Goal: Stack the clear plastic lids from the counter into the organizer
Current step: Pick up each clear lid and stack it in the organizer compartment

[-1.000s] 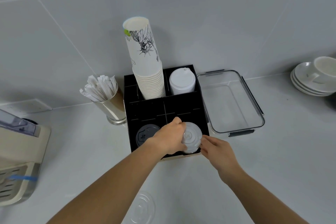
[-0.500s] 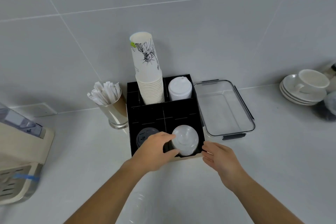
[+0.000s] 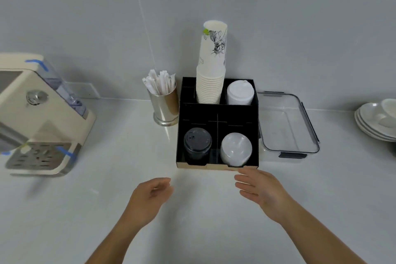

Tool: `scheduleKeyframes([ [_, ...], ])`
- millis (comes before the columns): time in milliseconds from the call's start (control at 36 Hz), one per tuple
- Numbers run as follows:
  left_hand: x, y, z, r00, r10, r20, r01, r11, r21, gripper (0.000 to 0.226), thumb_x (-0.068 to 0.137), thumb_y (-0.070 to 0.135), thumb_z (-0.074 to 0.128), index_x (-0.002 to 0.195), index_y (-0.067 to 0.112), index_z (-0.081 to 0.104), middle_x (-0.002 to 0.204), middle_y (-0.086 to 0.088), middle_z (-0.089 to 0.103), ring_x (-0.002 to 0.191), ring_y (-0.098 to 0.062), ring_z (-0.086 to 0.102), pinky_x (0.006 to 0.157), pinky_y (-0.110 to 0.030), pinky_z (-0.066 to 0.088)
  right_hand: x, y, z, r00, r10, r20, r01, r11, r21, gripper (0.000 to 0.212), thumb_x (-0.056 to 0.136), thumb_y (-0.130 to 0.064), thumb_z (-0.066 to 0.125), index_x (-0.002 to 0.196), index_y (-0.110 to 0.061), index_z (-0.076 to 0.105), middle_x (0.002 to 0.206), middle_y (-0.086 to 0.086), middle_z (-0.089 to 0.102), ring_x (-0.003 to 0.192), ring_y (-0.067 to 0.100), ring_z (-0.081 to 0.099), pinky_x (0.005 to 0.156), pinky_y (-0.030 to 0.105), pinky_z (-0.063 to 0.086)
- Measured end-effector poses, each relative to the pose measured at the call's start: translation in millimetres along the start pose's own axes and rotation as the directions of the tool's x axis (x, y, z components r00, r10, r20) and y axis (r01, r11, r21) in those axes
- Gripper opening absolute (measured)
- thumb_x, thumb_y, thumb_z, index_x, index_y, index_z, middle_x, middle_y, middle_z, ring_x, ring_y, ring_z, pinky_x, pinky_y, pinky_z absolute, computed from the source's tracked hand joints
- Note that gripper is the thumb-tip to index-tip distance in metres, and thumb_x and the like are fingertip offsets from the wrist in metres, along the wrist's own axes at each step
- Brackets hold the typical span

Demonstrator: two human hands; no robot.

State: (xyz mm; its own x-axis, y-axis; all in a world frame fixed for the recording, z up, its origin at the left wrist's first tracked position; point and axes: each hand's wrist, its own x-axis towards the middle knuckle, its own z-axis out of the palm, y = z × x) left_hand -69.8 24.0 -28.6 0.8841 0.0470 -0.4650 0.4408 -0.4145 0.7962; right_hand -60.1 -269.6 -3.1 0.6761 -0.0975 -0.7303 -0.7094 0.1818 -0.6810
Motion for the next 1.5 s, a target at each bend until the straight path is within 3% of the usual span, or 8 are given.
scheduleKeyframes([
  [167,-21.3,-41.2,-12.9,0.975,-0.203,-0.092,0.173,0.95,-0.261,0.011,0.089,0.021,0.072,0.1,0.022,0.076,0.101,-0.006,0.076,0.098,-0.028,0.072,0.09,-0.035,0.056,2.0,8.7,27.3,0.998,0.039,0.056,-0.032,0.991,-0.13,0.03,0.094,-0.024,0.063,0.12,-0.008,0.064,0.113,0.01,0.071,0.105,0.025,0.068,0.094,0.039,0.053],
  [361,-35.6,-65.8,-20.8,0.951,-0.292,-0.099,0.223,0.874,-0.432,0.014,0.092,0.016,0.068,0.079,0.012,0.071,0.081,-0.01,0.065,0.082,-0.024,0.06,0.087,-0.039,0.054,7.2,24.4,51.0,0.992,0.06,0.113,-0.028,0.962,-0.27,0.028,0.095,-0.027,0.061,0.117,-0.01,0.065,0.113,0.007,0.071,0.104,0.022,0.068,0.092,0.037,0.054],
  [583,-48.2,-83.5,-17.4,0.907,-0.42,-0.016,0.312,0.698,-0.644,0.014,0.095,0.015,0.064,0.103,0.008,0.073,0.107,-0.013,0.075,0.103,-0.027,0.07,0.082,-0.032,0.054,16.0,41.4,79.5,0.982,0.099,0.16,-0.018,0.896,-0.444,0.028,0.093,-0.027,0.064,0.115,-0.01,0.064,0.112,0.005,0.07,0.102,0.021,0.067,0.093,0.037,0.053],
  [833,-51.9,-81.4,-8.7,0.896,-0.442,0.034,0.339,0.633,-0.696,0.012,0.094,0.015,0.063,0.1,0.012,0.073,0.109,-0.008,0.075,0.105,-0.021,0.069,0.084,-0.03,0.053,23.7,48.3,99.4,0.97,0.136,0.2,-0.003,0.835,-0.551,0.014,0.093,-0.027,0.065,0.102,-0.017,0.065,0.113,0.005,0.068,0.104,0.022,0.066,0.096,0.038,0.053],
  [1111,-45.3,-82.0,5.8,0.911,-0.405,0.072,0.348,0.664,-0.662,0.004,0.091,0.015,0.065,0.088,0.012,0.066,0.098,-0.006,0.064,0.093,-0.02,0.061,0.086,-0.027,0.052,30.0,55.5,111.0,0.968,0.156,0.199,-0.005,0.797,-0.603,0.007,0.092,-0.027,0.064,0.092,-0.021,0.065,0.111,0.006,0.067,0.102,0.021,0.066,0.092,0.036,0.055],
  [1278,-45.8,-79.6,6.5,0.928,-0.353,0.122,0.342,0.673,-0.656,0.048,0.059,0.034,0.07,0.099,0.021,0.046,0.1,-0.004,0.044,0.094,-0.019,0.041,0.085,-0.031,0.041,33.2,59.6,113.9,0.966,0.167,0.197,-0.014,0.796,-0.606,0.02,0.094,-0.029,0.062,0.106,-0.014,0.065,0.109,0.007,0.068,0.1,0.02,0.067,0.093,0.036,0.056],
  [1417,-46.7,-81.4,7.7,0.928,-0.36,0.09,0.337,0.716,-0.611,0.015,0.082,0.025,0.066,0.092,0.018,0.058,0.094,-0.005,0.049,0.09,-0.019,0.046,0.084,-0.032,0.045,31.9,60.7,110.6,0.967,0.176,0.184,-0.042,0.823,-0.567,0.014,0.095,-0.027,0.061,0.095,-0.014,0.065,0.107,0.012,0.068,0.097,0.024,0.069,0.088,0.036,0.057],
  [1500,-48.4,-81.8,9.9,0.942,-0.33,0.055,0.305,0.776,-0.552,0.013,0.084,0.023,0.068,0.078,0.015,0.061,0.08,-0.006,0.047,0.081,-0.022,0.042,0.08,-0.031,0.043,31.5,59.4,108.7,0.968,0.176,0.178,-0.053,0.839,-0.541,0.016,0.095,-0.024,0.06,0.096,-0.01,0.066,0.105,0.014,0.068,0.095,0.025,0.07,0.087,0.036,0.058],
])
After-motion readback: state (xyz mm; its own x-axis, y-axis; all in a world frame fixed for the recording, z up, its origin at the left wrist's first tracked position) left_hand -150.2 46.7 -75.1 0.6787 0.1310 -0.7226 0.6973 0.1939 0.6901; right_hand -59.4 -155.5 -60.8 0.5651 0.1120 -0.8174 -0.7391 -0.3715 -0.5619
